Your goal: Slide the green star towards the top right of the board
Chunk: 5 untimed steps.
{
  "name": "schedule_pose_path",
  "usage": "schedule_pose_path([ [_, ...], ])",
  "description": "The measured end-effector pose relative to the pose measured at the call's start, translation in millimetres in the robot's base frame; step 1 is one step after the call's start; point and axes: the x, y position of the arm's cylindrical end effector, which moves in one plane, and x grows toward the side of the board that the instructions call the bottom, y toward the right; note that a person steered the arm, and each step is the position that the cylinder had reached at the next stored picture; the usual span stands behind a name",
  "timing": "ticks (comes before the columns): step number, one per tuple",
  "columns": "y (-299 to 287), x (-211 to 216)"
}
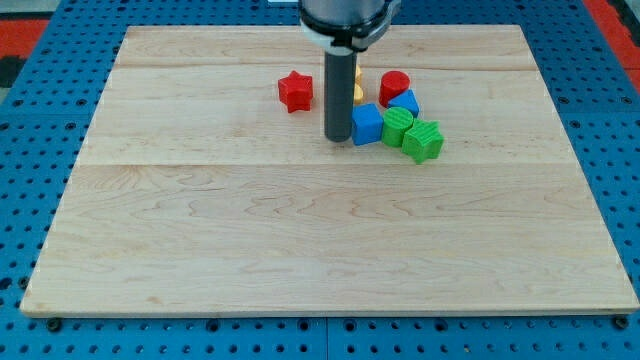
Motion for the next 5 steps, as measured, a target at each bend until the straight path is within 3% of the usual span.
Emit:
schedule_pose_path([
  [3, 75, 47],
  [5, 80, 27],
])
